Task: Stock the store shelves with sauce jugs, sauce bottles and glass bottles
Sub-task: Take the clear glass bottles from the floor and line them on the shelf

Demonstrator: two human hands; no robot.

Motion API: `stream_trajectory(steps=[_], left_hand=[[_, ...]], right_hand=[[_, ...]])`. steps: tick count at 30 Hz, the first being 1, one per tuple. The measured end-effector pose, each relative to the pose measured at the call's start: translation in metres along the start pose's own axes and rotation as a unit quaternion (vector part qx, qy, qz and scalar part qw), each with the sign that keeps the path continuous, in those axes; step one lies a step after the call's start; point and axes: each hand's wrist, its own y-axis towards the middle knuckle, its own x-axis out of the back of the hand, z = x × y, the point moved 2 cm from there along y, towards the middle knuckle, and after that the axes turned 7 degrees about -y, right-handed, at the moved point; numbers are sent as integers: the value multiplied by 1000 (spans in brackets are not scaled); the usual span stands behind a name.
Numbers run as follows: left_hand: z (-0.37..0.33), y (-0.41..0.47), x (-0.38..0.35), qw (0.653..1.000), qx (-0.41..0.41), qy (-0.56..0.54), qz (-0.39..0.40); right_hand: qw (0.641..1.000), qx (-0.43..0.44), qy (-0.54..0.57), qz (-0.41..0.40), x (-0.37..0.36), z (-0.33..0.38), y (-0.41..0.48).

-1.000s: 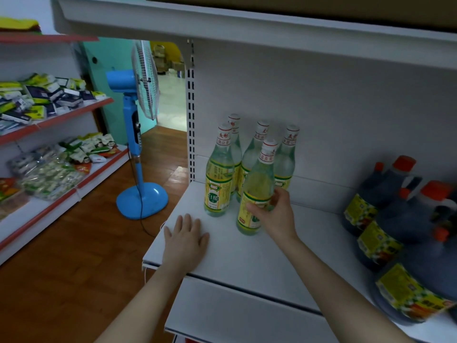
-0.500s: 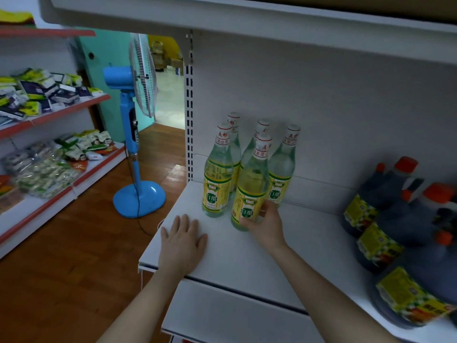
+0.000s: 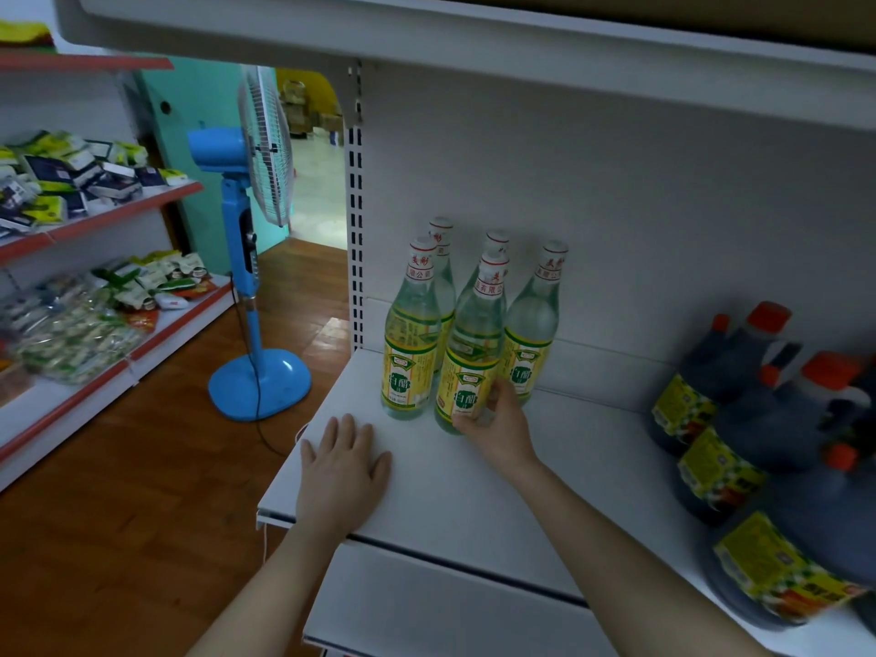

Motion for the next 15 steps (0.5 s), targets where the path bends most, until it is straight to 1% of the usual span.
stream_trajectory(steps=[3, 5, 9, 15], left_hand=[[-1, -1, 1, 1000, 4, -1, 2], [-2, -1, 1, 1000, 5, -2, 6], [-2, -1, 2, 1000, 6, 1, 6], [-1, -1, 2, 1000, 6, -2, 10]], right_hand=[[1000, -21, -12, 15, -5, -7, -3], [999, -31, -8, 6, -7, -9, -4], [999, -38, -9, -2, -8, -8, -4], [999, -40, -28, 21, -7, -7, -2]])
